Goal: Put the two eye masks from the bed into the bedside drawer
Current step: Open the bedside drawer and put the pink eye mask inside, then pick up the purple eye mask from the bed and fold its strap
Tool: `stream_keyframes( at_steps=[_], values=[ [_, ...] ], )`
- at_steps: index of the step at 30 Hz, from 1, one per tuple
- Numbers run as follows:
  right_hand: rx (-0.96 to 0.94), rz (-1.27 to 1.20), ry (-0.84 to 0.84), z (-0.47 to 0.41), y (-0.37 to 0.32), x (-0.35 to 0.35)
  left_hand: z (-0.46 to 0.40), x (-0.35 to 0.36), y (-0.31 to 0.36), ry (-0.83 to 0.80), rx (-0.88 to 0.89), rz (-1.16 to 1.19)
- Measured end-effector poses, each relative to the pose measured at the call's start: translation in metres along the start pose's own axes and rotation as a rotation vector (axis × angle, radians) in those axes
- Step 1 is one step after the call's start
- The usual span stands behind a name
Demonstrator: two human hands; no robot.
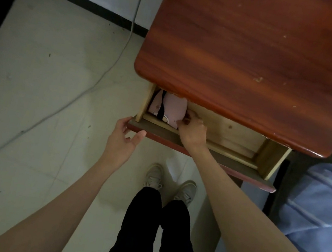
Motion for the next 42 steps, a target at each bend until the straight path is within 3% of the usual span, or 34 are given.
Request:
stream_keyframes(
  at_steps=[5,7,12,17,23,26,32,42],
  values=[
    [-0.059,0.131,-0.120,0.042,-0.004,-0.013,0.002,-0.001,0.017,-0.149,-0.058,-0.421],
    [-0.024,0.145,-0.118,0.068,-0.002,-0.033,0.011,-0.003,0.039,-0.226,0.001,-0.613],
    [-0.060,0.113,-0.018,0.143,-0.013,-0.114,0.064,0.011,0.131,-0.312,0.330,-0.814],
    [-0.151,0.267,0.263,0.230,-0.020,-0.221,0.161,0.064,0.230,-0.383,0.758,-0.909],
    [0.006,0.343,0.558,0.361,0.033,-0.315,0.285,0.137,0.308,-0.539,1.205,-1.071],
    [0.146,0.291,0.689,0.434,0.073,-0.333,0.351,0.171,0.318,-0.619,1.345,-1.095],
    [0.388,0.160,0.951,0.615,0.161,-0.308,0.523,0.224,0.263,-0.895,1.595,-1.047],
    [0.867,-0.051,1.150,0.925,0.287,-0.127,0.805,0.209,0.025,-1.516,1.839,-1.060]
  ],
)
Point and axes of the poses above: each hand's wrist, its own z-axis away from the middle knuckle, its own x-axis out of the palm, y = z × x, the point moved 9 cm from there along -z, towards the middle knuckle, and after that the axes turned 1 degree about -y, right-handed, at the moved point
